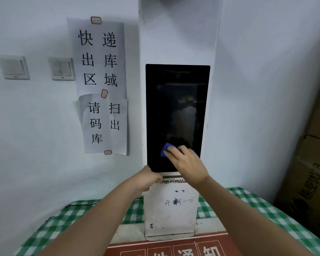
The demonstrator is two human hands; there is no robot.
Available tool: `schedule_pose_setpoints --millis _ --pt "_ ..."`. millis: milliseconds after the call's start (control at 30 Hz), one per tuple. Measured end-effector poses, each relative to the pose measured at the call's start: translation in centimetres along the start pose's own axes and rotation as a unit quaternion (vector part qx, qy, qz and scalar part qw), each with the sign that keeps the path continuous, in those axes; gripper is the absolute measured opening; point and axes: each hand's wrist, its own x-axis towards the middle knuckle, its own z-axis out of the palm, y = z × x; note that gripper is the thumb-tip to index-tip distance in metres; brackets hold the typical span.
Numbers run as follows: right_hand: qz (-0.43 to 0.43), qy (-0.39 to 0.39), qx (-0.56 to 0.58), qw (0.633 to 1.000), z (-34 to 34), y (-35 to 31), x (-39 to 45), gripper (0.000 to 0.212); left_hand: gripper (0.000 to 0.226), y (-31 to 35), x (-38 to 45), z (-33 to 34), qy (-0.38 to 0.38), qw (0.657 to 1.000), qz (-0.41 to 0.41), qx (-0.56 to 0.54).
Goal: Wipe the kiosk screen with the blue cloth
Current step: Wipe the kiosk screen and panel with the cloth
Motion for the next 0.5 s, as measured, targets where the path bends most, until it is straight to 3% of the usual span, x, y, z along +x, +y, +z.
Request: schedule_pose_setpoints --millis 133,333,500 --pt "0.030 -0.003 0.020 0.999 0.6 -0.3 -1.2 0.079 0.055 -0.3 0.2 0.2 0.000 1.000 -0.012 0.015" --pt "-0.052 -0.053 -0.010 0.997 2.1 -0.4 -3.6 0.070 0.063 -0.5 0.2 0.4 0.012 0.999 -0.021 0.023" --pt "0.028 0.003 0.010 1.000 0.3 1.1 -1.6 0.077 0.059 0.0 0.6 0.8 0.000 1.000 -0.003 0.007"
